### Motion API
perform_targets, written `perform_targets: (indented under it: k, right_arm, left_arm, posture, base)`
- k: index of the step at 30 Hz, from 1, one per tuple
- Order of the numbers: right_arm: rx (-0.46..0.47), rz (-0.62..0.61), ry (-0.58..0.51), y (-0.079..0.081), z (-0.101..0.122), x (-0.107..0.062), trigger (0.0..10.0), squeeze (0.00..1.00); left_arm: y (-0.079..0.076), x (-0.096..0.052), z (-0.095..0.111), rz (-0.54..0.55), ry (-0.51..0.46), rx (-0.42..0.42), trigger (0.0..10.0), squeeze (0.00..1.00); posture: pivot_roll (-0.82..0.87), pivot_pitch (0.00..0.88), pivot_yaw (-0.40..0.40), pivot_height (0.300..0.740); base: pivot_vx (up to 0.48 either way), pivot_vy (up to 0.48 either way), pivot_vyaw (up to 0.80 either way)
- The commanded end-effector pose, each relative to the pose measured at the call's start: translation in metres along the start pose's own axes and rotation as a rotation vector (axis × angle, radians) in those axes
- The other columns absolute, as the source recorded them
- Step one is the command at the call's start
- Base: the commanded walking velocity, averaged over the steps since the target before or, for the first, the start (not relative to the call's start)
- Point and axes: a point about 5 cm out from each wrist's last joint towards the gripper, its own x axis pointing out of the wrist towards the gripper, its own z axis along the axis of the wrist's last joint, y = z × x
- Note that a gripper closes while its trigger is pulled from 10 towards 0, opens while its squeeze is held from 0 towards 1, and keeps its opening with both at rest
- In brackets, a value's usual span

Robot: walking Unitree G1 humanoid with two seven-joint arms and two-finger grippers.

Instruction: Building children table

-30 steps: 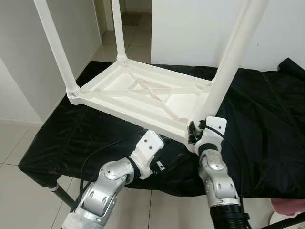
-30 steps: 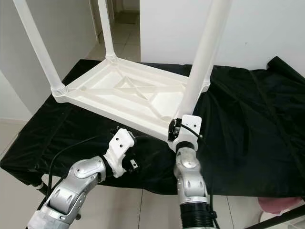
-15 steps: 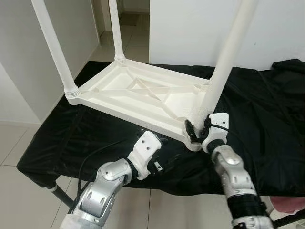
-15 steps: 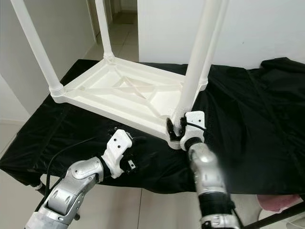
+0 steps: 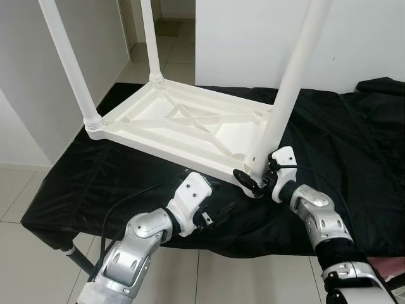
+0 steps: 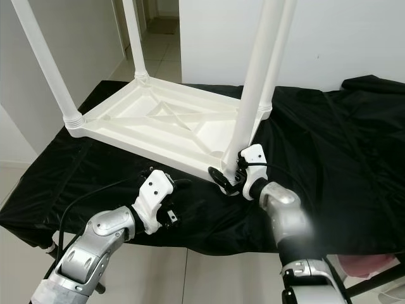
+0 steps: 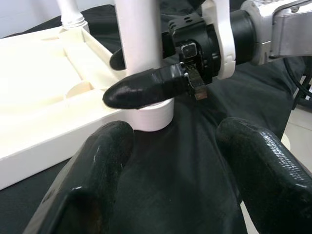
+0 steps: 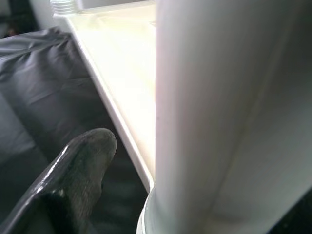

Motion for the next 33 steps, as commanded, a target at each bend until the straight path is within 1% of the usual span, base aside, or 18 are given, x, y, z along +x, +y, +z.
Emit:
perform_targets:
  k: [1,2,3,4,5,6,8,9,12,13,16,17,22,24,27,28,29,33]
  right_arm:
    - [-0.024,0.049,0.0,0.004,0.003,0.006,9.2,0.0]
    - [-0.03,0.057,0.002,0.002,0.003,0.007,6.7,0.0]
    - [-0.038,0.058,0.004,0.0,0.003,0.007,4.6,0.0]
    - [-0.038,0.058,0.004,0.0,0.003,0.007,4.6,0.0]
    - [-0.045,0.052,0.012,-0.002,0.002,0.007,3.4,0.0]
    - [-0.048,0.043,0.02,-0.006,0.001,0.007,1.4,0.0]
    - [-0.044,0.041,0.02,-0.007,0.001,0.006,1.4,0.0]
    - [-0.042,0.044,0.021,-0.007,0.0,0.006,0.0,0.0]
    - [-0.036,0.047,0.025,-0.008,-0.002,0.005,0.0,0.0]
    - [-0.028,0.039,0.028,-0.009,-0.003,0.004,5.6,0.0]
    - [-0.022,0.033,0.029,-0.009,-0.004,0.003,5.6,0.0]
    - [-0.014,0.012,0.029,-0.011,-0.004,0.001,10.0,0.0]
    - [0.012,-0.045,0.018,-0.013,-0.006,-0.002,10.0,0.0]
    - [0.028,-0.107,-0.004,-0.012,-0.007,-0.003,10.0,0.0]
    - [0.039,-0.137,-0.023,-0.01,-0.007,-0.004,10.0,0.0]
    - [0.049,-0.143,-0.03,-0.009,-0.008,-0.005,10.0,0.0]
    - [0.058,-0.147,-0.032,-0.008,-0.009,-0.005,10.0,0.0]
    - [0.062,-0.149,-0.033,-0.008,-0.01,-0.005,10.0,0.0]
  left_arm:
    - [0.004,-0.001,0.002,0.081,-0.004,0.013,10.0,0.0]
    - [0.003,0.0,0.003,0.081,-0.007,0.011,10.0,0.0]
    - [0.003,0.001,0.003,0.08,-0.008,0.01,10.0,0.0]
    - [0.003,0.001,0.003,0.08,-0.008,0.01,10.0,0.0]
    - [0.002,0.0,0.003,0.08,-0.007,0.009,10.0,0.0]
    - [0.002,0.0,0.002,0.08,-0.003,0.009,10.0,0.0]
    - [0.002,0.0,0.002,0.08,-0.001,0.01,10.0,0.0]
    - [0.003,0.0,0.002,0.08,0.0,0.012,10.0,0.0]
    - [0.004,-0.001,0.002,0.083,0.002,0.013,10.0,0.0]
    - [0.004,-0.001,0.002,0.084,0.002,0.013,10.0,0.0]
    - [0.004,-0.002,0.002,0.086,0.003,0.012,10.0,0.0]
    - [0.004,-0.001,0.001,0.084,0.003,0.01,10.0,0.0]
    - [0.001,0.0,0.001,0.079,0.003,0.006,10.0,0.0]
    - [-0.001,0.0,0.0,0.07,0.003,-0.001,10.0,0.0]
    - [-0.002,0.0,-0.001,0.056,0.001,-0.02,10.0,0.0]
    - [-0.003,0.0,-0.001,0.04,0.0,-0.04,10.0,0.18]
    - [-0.005,0.0,-0.001,0.021,-0.002,-0.055,10.0,1.0]
    - [-0.006,0.0,-0.001,0.01,-0.003,-0.057,10.0,1.0]
  posture:
    - [0.02,0.004,0.024,0.74]
    - [0.03,0.005,0.024,0.74]
    - [0.03,0.007,0.024,0.74]
    - [0.03,0.007,0.024,0.74]
    - [0.03,0.006,0.026,0.74]
    - [0.03,0.006,0.026,0.74]
    - [0.03,0.006,0.022,0.74]
    - [0.03,0.006,0.022,0.74]
    - [0.03,0.01,0.022,0.74]
    - [0.03,0.013,0.023,0.74]
    - [0.03,0.013,0.023,0.74]
    - [0.02,0.019,0.022,0.74]
    - [0.01,0.025,0.02,0.74]
    - [0.01,0.025,0.013,0.74]
    - [0.01,0.024,0.014,0.74]
    - [0.0,0.022,0.016,0.74]
    - [0.0,0.022,0.017,0.74]
    - [0.0,0.019,0.018,0.74]
  base:
    - [0.0,0.0,0.0]
    - [0.0,0.0,0.0]
    - [0.0,0.0,0.0]
    - [0.0,0.0,0.0]
    - [0.0,0.0,0.0]
    - [0.0,0.0,0.0]
    - [0.0,0.0,0.0]
    - [0.0,0.0,0.0]
    - [0.0,0.0,0.0]
    - [0.0,0.0,0.0]
    - [0.0,0.0,0.0]
    - [0.0,0.0,0.0]
    - [0.0,0.0,0.0]
    - [0.0,0.0,0.0]
    - [0.0,0.0,0.0]
    - [0.0,0.0,0.0]
    - [0.0,0.0,0.0]
    - [0.0,0.0,0.0]
